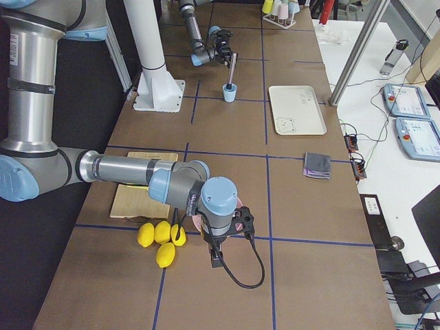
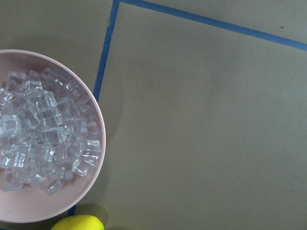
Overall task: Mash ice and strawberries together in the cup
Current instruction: 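Lower the pestle into the cup and press down repeatedly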
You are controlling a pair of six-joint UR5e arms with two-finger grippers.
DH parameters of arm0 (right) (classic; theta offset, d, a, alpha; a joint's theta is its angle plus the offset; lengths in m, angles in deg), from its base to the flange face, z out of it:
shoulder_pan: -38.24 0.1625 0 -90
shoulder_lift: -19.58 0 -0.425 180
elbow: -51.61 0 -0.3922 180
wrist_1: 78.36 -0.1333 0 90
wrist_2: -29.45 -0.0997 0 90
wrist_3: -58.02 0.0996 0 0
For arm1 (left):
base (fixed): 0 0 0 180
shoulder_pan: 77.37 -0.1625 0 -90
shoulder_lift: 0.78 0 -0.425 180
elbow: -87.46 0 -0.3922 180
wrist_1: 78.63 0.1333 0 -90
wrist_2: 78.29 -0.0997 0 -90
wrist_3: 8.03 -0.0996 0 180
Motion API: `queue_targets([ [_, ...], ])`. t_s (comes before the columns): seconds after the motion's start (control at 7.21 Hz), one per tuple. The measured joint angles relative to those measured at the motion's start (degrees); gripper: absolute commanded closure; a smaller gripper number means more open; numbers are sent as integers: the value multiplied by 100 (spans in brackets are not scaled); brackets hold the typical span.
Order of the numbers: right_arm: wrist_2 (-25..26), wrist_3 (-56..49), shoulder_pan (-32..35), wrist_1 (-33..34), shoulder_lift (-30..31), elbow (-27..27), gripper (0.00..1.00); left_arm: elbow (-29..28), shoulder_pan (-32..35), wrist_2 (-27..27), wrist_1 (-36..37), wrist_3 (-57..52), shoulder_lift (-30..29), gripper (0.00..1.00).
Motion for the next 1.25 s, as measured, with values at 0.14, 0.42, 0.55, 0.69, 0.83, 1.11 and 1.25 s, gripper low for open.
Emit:
queue_targets([
  [0.14, 0, 0, 0, 0, 4, -4, 0, -99, -8, -30, -15, -9, -30, 100],
  [0.42, 0, 2, -2, 0, 2, -8, 0, -225, -12, -50, -21, -16, -105, 100],
  [0.55, 0, 6, 0, 0, 0, -9, 0, -237, -11, -52, -39, -13, -118, 100],
  [0.69, 0, 8, 2, 0, -1, -9, 0, -228, -8, -55, -65, -9, -121, 100],
  [0.83, 0, 7, 3, 0, -1, -9, 0, -194, 0, -57, -77, -1, -123, 100],
  [1.11, -2, 7, 7, -2, -2, -9, 0, -83, 55, -51, -81, 41, -123, 100],
  [1.25, -6, 8, 9, -4, -1, -5, 0, 22, 118, -43, -64, 92, -113, 100],
])
